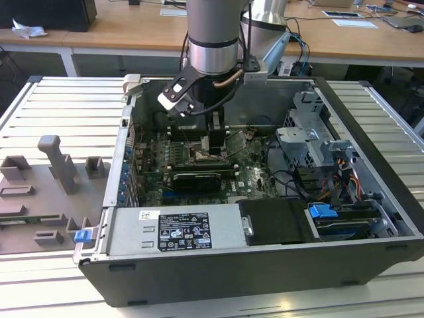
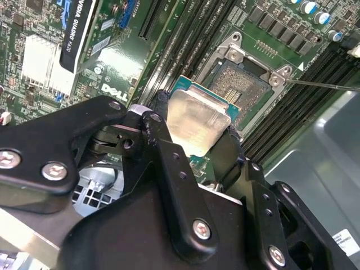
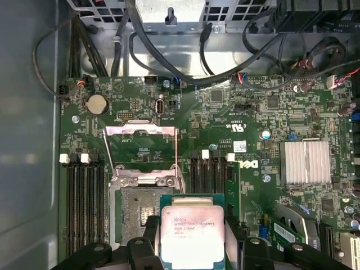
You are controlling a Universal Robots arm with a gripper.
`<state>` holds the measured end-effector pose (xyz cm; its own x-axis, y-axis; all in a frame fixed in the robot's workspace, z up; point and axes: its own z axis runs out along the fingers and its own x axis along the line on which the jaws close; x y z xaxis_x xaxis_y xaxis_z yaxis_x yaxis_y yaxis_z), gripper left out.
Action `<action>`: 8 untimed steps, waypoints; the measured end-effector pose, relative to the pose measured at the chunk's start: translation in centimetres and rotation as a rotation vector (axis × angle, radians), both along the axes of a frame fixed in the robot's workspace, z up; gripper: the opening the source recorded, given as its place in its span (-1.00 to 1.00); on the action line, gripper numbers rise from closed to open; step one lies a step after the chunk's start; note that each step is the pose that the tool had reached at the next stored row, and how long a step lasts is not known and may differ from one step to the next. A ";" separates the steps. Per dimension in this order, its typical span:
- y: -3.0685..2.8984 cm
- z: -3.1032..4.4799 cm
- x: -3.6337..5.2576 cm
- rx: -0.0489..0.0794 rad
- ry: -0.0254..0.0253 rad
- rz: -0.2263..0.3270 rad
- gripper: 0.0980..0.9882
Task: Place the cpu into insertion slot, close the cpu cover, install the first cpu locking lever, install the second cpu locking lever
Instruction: 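Place the cpu into insertion slot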
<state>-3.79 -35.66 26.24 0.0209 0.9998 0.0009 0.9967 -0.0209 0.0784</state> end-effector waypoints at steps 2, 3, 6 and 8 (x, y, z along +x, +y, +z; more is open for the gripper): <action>0.00 -0.15 0.00 0.000 -0.0001 0.000 0.00; 0.00 -0.23 0.00 0.000 0.0000 0.000 0.00; 0.01 -0.92 -0.13 0.000 -0.0006 0.000 0.00; 0.08 -1.35 -0.19 0.000 -0.0006 0.000 0.00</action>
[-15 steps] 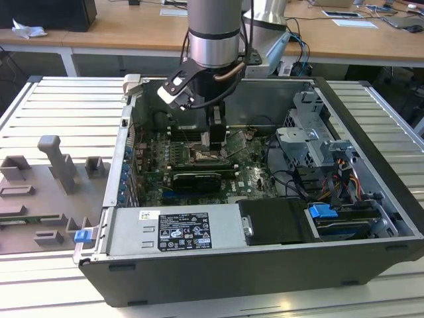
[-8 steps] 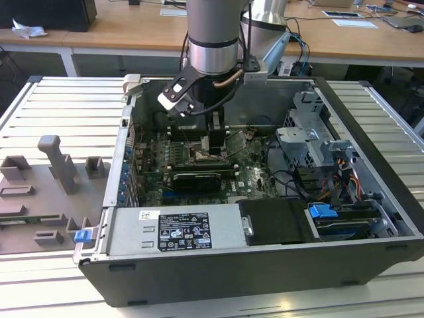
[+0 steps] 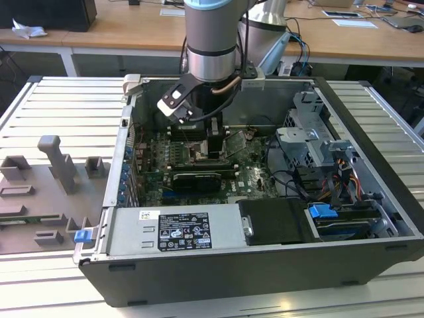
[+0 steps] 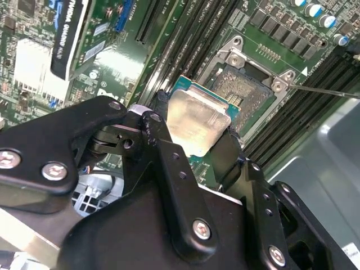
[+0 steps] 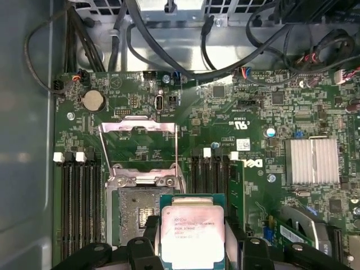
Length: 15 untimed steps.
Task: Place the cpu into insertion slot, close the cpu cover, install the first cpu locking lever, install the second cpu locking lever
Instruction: 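Place the cpu into insertion slot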
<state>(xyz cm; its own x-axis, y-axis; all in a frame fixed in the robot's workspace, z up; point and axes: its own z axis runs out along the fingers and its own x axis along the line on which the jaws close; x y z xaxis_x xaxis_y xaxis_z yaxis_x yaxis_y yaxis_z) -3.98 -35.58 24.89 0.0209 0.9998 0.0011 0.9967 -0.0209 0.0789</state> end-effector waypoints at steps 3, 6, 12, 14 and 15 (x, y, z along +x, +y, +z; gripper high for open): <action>0.50 -0.32 0.00 0.000 0.0000 0.001 0.00; 1.35 -0.35 0.00 0.000 0.0000 0.000 0.00; 2.11 -0.74 0.05 0.000 0.0000 0.000 0.00; 2.37 -0.92 0.05 0.000 0.0000 0.000 0.00; 2.53 -1.05 0.05 0.000 0.0000 0.000 0.00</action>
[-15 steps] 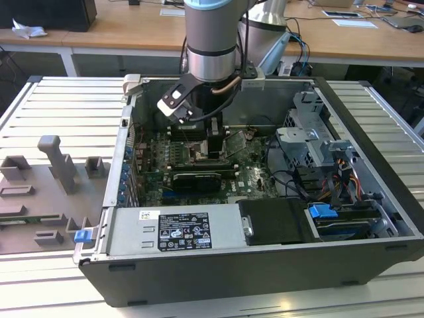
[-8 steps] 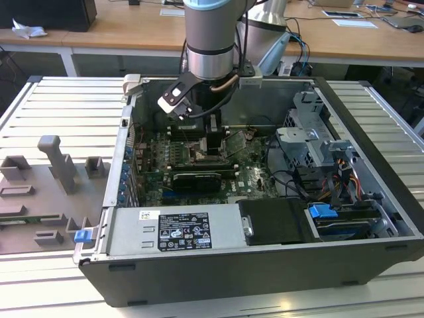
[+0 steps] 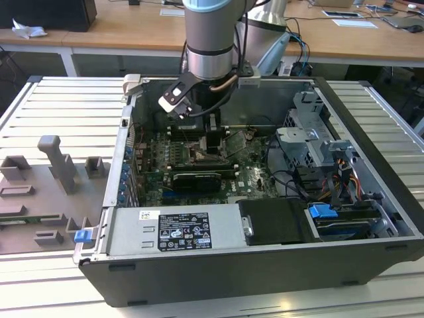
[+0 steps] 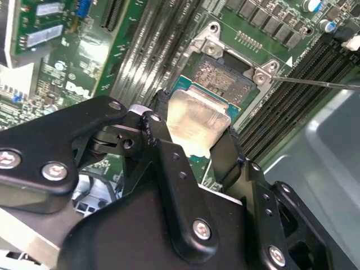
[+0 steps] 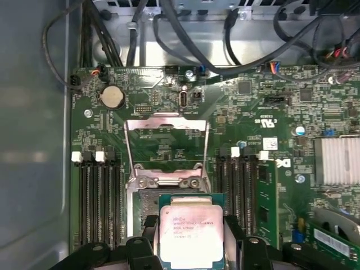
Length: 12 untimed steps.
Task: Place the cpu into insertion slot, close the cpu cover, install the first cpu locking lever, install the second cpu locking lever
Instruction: 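Place the cpu into insertion slot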
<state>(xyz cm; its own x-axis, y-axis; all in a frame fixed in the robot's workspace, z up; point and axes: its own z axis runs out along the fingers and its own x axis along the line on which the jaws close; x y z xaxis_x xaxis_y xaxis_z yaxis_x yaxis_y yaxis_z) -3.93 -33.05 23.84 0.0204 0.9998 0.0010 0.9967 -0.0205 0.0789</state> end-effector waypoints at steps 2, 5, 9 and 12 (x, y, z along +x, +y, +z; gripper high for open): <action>0.53 -0.29 -0.06 0.000 -0.0001 0.000 0.00; 0.78 -1.12 -0.72 0.000 -0.0001 0.000 0.00; 1.12 -2.22 -0.97 0.000 0.0000 0.000 0.00; 1.19 -2.59 -0.94 0.000 -0.0002 0.000 0.00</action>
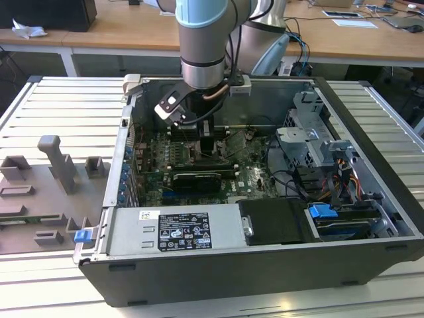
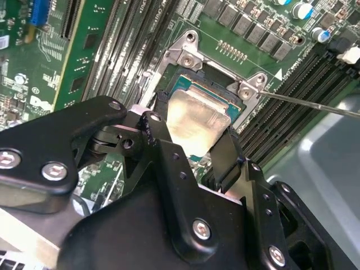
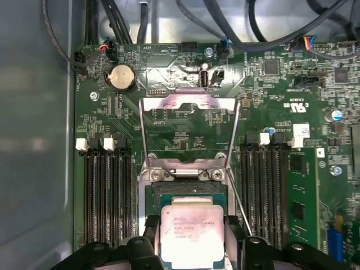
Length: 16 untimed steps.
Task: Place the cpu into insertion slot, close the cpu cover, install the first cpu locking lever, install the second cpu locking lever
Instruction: 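Place the cpu into insertion slot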
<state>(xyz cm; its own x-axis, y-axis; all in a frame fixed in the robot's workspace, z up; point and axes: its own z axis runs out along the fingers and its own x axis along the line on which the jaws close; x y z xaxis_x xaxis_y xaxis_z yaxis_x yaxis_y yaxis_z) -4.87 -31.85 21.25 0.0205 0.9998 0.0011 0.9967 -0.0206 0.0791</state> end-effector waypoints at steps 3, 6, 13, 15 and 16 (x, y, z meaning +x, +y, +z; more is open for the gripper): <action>0.00 -0.34 -0.01 0.000 -0.0005 0.000 0.00; 0.00 -0.59 0.01 -0.004 -0.0005 0.000 0.00; 0.15 -1.22 0.22 -0.008 -0.0006 0.000 0.00; 0.19 -1.43 0.21 -0.008 -0.0004 0.000 0.00; 0.20 -1.49 0.21 -0.008 -0.0003 0.000 0.00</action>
